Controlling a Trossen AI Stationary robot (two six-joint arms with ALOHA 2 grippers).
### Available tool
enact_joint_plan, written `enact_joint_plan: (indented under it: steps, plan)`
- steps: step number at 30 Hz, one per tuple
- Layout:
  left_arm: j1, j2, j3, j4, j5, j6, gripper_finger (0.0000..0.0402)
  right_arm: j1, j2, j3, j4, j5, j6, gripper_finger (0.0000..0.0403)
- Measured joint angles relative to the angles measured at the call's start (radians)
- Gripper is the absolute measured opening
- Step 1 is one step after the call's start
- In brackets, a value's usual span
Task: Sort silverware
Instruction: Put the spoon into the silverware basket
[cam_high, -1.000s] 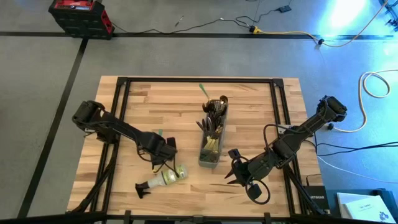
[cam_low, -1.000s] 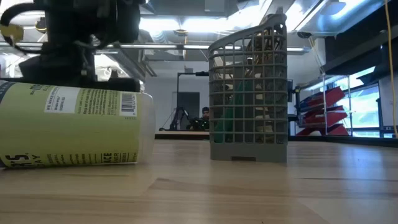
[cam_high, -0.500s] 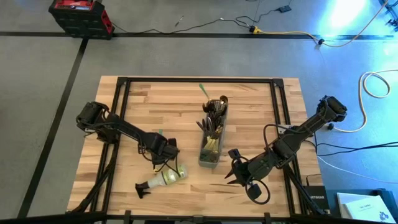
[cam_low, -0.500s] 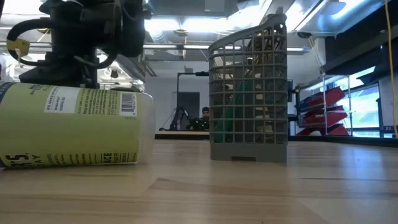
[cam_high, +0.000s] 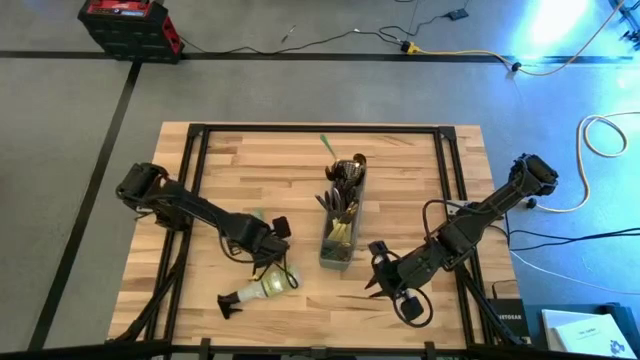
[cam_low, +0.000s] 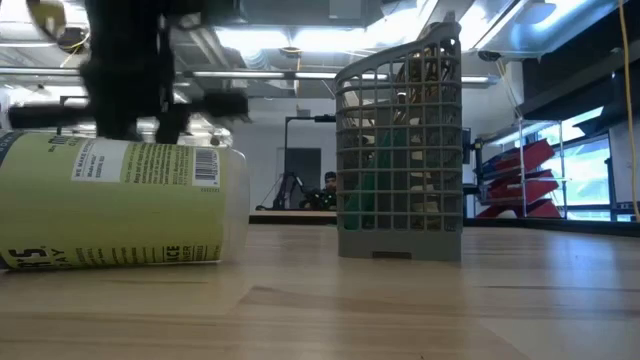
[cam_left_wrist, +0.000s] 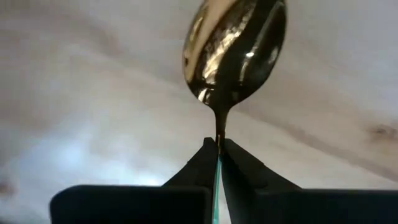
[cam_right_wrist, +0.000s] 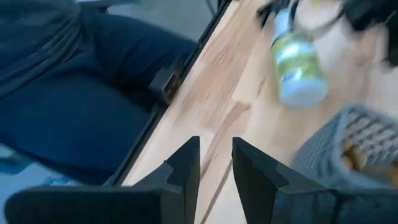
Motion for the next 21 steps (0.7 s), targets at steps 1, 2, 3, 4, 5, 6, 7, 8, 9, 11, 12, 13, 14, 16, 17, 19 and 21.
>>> enact_joint_plan:
  steps: [1, 2, 3, 4, 5, 6, 7, 8, 9, 11, 12, 13, 14, 16, 17, 19, 21]
  plan:
    - [-0.004, -0.019, 0.017, -0.015, -0.018, -0.026, 0.0000, 0.000, -0.002, 0.000, -0.020, -0.007, 0.026, 0.0076]
    - [-0.006, -0.036, 0.036, -0.024, -0.032, -0.054, 0.0000, 0.001, -0.003, 0.000, -0.040, -0.008, 0.053, 0.0076]
    - [-0.006, -0.056, 0.056, -0.019, -0.045, -0.089, 0.0000, 0.001, -0.003, 0.000, -0.063, -0.009, 0.078, 0.0076]
    - [-0.005, -0.077, 0.077, -0.006, -0.053, -0.126, 0.0000, 0.001, -0.004, 0.000, -0.082, -0.009, 0.101, 0.0076]
    - [0.000, -0.095, 0.098, 0.020, -0.057, -0.158, 0.0000, 0.001, -0.004, 0.000, -0.102, -0.010, 0.122, 0.0076]
    - [0.005, -0.113, 0.117, 0.060, -0.053, -0.178, 0.0000, 0.001, -0.004, 0.000, -0.121, -0.012, 0.137, 0.0076]
    - [0.008, -0.127, 0.136, 0.111, -0.048, -0.185, 0.0000, 0.001, -0.004, 0.000, -0.133, -0.012, 0.150, 0.0076]
    - [0.009, -0.142, 0.153, 0.166, -0.040, -0.186, 0.0000, 0.001, -0.004, 0.000, -0.147, -0.012, 0.162, 0.0076]
    - [0.009, -0.150, 0.167, 0.231, -0.031, -0.182, 0.0000, 0.001, -0.004, 0.000, -0.154, -0.006, 0.172, 0.0076]
    - [0.008, -0.169, 0.188, 0.382, -0.004, -0.167, 0.0000, 0.001, -0.004, 0.000, -0.167, 0.009, 0.189, 0.0076]
    - [0.008, -0.176, 0.194, 0.464, 0.017, -0.156, 0.0000, 0.001, -0.004, 0.000, -0.171, 0.016, 0.196, 0.0076]
    - [0.011, -0.180, 0.196, 0.560, 0.043, -0.155, 0.0000, 0.001, -0.004, 0.000, -0.174, 0.022, 0.200, 0.0076]
    - [0.015, -0.182, 0.196, 0.657, 0.077, -0.168, 0.0000, 0.001, -0.004, 0.000, -0.179, 0.028, 0.201, 0.0076]
    - [0.029, -0.181, 0.195, 0.814, 0.182, -0.229, 0.0000, 0.001, -0.004, 0.000, -0.190, 0.042, 0.202, 0.0076]
    - [0.037, -0.171, 0.190, 0.889, 0.240, -0.254, 0.0000, 0.001, -0.004, 0.000, -0.196, 0.053, 0.203, 0.0076]
    - [0.046, -0.154, 0.174, 1.017, 0.303, -0.289, 0.0000, 0.001, -0.004, 0.000, -0.210, 0.067, 0.204, 0.0076]
    - [0.048, -0.130, 0.156, 1.098, 0.321, -0.313, 0.0000, 0.001, -0.004, 0.000, -0.218, 0.067, 0.207, 0.0076]
